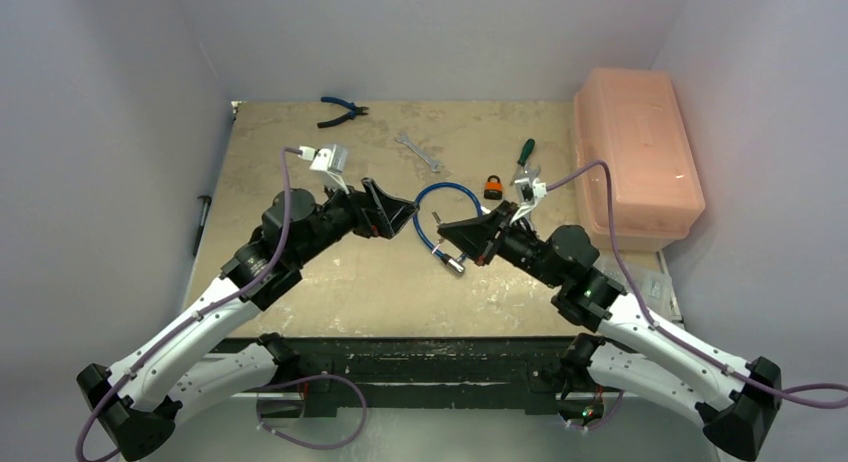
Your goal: Unlock with the key
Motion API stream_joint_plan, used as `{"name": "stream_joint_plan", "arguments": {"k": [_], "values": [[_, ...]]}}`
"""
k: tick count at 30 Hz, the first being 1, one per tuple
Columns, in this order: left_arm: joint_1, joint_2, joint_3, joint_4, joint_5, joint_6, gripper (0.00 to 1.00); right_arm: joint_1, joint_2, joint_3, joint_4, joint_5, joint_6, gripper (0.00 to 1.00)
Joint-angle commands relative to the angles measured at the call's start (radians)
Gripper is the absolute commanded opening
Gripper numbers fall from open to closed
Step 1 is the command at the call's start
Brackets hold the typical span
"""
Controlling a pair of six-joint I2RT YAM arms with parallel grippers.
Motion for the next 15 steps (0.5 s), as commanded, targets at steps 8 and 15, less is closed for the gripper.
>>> {"name": "stream_joint_plan", "arguments": {"k": [8, 15], "values": [[0.003, 0.083, 0.026, -0.23, -0.303, -0.038, 0.9, 0.002, -0.105, 0.043, -0.407, 0.319, 0.095, 0.0], [0.002, 0.278, 0.095, -0.354, -0.277, -0.181, 0.8, -0.009, -0.113, 0.098, -0.656, 0.35, 0.131, 0.0]]}}
